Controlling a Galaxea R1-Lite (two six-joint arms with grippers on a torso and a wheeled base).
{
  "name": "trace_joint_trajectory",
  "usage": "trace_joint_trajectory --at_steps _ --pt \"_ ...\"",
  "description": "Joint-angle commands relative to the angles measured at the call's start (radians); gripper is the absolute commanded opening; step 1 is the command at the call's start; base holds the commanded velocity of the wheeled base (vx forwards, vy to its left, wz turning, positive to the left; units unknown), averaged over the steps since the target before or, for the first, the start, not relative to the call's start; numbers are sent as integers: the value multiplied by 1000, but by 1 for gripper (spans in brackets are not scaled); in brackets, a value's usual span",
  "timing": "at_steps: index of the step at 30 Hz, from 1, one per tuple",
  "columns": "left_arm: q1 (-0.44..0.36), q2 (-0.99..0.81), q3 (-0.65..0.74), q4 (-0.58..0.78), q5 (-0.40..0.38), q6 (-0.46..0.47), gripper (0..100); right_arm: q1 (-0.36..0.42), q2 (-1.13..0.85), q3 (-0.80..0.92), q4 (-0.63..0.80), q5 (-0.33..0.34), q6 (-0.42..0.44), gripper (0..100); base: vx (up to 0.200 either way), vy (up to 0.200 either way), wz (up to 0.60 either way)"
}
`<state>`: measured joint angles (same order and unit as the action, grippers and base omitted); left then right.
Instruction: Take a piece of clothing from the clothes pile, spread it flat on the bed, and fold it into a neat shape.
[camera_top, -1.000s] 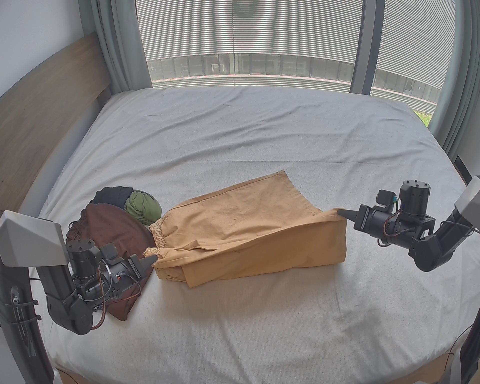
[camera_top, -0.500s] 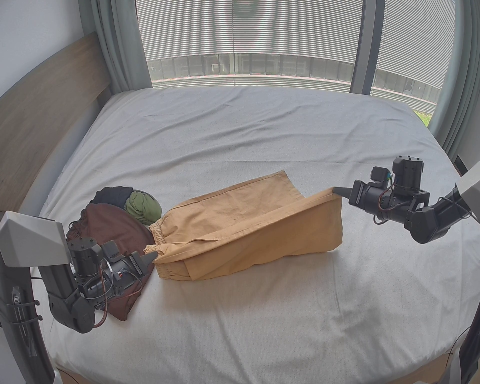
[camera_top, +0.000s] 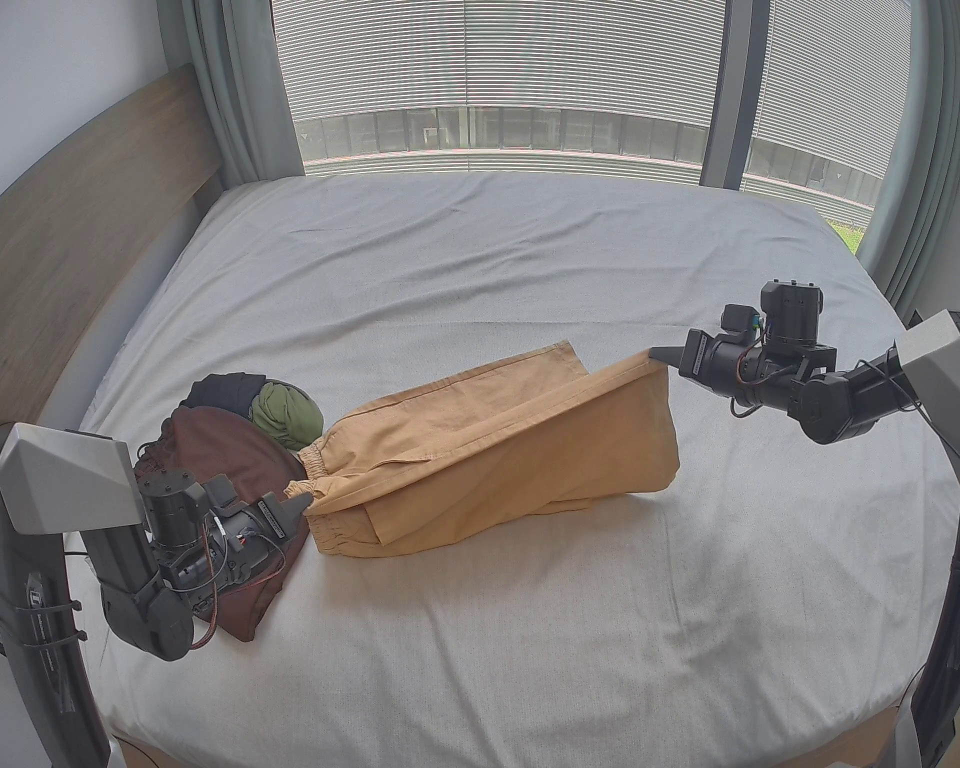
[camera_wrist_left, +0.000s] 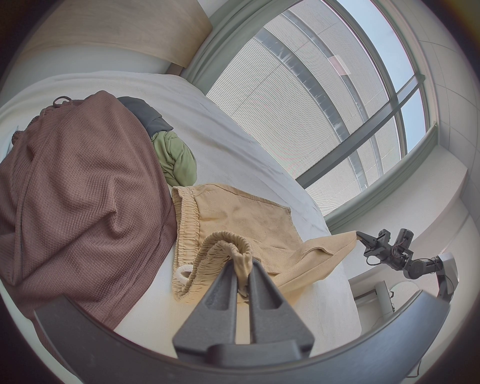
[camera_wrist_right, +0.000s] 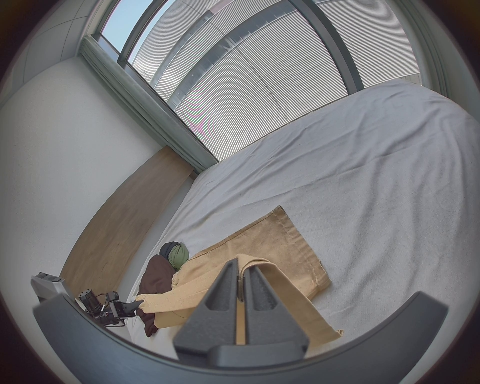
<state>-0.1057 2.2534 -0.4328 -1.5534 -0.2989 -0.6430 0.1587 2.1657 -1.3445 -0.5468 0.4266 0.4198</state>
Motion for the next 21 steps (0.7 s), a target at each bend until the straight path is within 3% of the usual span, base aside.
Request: trace_joint_trajectory --at_steps 1,21 --pt "0 11 -23 -1 18 -18 0 -1 51 -76 25 -3 -1 0 0 0 0" --pt "5 28 -83 -1 83 -60 0 35 240 -407 176 -6 -1 0 0 0 0"
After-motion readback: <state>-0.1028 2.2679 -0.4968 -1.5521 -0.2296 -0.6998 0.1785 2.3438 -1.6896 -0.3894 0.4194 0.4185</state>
